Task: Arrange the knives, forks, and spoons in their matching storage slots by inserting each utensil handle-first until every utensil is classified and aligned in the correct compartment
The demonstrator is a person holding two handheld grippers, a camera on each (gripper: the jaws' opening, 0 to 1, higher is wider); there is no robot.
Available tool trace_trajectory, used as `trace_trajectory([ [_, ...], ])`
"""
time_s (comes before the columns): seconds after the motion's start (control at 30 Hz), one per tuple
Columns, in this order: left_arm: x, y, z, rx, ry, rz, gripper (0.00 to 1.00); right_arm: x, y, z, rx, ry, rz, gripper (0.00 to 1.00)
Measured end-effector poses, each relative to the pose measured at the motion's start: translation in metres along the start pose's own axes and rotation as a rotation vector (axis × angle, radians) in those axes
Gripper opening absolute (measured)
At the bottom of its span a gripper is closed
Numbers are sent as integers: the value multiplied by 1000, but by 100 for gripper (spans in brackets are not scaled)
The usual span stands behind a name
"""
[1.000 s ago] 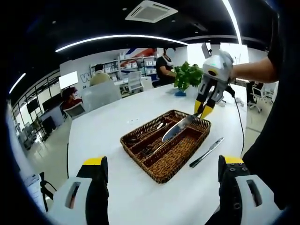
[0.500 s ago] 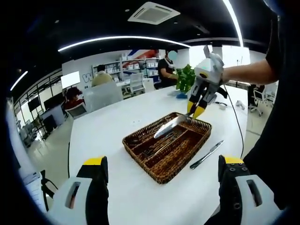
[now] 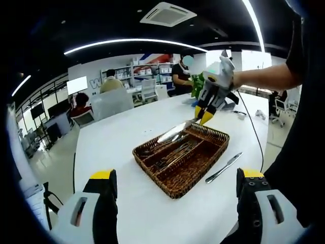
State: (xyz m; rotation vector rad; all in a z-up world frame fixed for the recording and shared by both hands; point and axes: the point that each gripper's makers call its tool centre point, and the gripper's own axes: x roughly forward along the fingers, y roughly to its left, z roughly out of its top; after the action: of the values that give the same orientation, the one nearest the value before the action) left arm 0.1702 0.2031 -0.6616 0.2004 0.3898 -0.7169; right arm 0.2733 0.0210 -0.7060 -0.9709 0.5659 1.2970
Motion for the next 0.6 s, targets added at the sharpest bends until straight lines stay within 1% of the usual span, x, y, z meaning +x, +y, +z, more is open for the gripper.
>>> trace_trajectory([
  [0.1, -1, -1, -1, 11, 5, -2, 100, 0, -4, -1, -2, 0, -2, 6],
  [0.2, -1, -1, -2, 2, 2, -1, 100, 0, -3, -4, 4, 3, 4, 6],
  [0.3, -2, 1, -4, -6, 4, 4, 100, 4, -2, -7, 6, 9, 6, 6],
  [0.6, -1, 3, -3, -11, 5, 13, 100, 17, 2, -17, 15, 17, 7, 6],
])
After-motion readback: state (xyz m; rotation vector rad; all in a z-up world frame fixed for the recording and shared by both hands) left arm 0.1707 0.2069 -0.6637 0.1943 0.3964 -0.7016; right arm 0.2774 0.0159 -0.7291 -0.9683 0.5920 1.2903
